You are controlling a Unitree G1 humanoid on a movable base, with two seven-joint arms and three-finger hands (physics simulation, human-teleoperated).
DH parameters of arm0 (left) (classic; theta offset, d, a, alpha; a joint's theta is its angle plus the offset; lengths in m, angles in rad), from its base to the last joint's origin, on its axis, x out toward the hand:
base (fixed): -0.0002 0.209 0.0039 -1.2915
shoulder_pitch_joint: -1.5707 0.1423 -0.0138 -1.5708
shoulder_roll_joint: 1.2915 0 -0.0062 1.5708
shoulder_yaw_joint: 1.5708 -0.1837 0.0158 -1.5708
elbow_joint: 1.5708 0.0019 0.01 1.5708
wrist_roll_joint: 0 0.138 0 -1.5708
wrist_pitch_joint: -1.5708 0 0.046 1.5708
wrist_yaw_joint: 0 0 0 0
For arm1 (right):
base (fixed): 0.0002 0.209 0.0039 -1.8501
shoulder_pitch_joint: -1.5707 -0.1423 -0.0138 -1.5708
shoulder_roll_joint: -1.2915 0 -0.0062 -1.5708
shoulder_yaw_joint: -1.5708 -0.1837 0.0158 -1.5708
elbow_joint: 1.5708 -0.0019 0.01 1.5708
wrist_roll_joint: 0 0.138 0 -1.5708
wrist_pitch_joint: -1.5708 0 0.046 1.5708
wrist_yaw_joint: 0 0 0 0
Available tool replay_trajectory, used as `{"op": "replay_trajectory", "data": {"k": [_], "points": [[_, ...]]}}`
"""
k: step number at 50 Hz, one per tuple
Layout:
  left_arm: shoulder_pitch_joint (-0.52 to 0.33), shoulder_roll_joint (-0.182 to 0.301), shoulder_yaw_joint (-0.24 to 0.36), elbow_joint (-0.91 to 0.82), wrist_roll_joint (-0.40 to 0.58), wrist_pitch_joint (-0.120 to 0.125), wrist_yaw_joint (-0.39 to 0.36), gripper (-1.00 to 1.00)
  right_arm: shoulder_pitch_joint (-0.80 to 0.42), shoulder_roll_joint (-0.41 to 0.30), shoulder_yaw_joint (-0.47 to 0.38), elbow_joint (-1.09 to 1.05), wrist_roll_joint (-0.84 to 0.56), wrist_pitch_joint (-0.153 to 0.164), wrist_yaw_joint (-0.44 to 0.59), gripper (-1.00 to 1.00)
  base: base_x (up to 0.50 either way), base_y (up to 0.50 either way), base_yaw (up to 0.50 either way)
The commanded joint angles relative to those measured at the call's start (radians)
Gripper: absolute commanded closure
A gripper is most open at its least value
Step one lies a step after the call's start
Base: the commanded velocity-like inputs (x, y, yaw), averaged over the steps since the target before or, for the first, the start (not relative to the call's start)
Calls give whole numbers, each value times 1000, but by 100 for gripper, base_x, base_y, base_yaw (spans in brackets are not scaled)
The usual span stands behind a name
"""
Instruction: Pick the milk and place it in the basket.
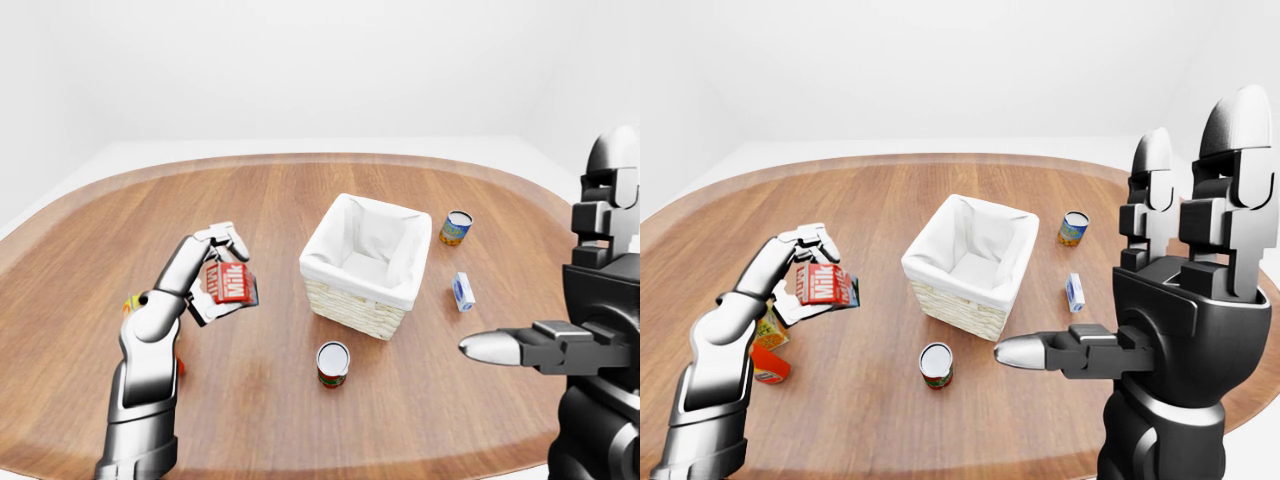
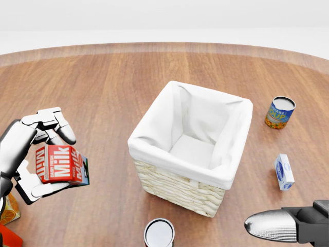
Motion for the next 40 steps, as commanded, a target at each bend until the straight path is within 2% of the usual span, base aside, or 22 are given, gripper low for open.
{"op": "replay_trajectory", "data": {"k": [1, 9, 40], "points": [[-85, 27, -1, -29, -19, 0, 0, 100, 0, -1, 4, -3, -3, 0, -1, -100, 0, 0, 0], [-163, 35, -27, -19, 6, 0, -13, 100, 1, 0, 5, 7, -9, 0, 2, -100, 0, 0, 0], [-330, 42, -74, 79, 26, 0, -4, 100, 2, 1, 5, 5, -10, 0, 1, -100, 0, 0, 0]]}}
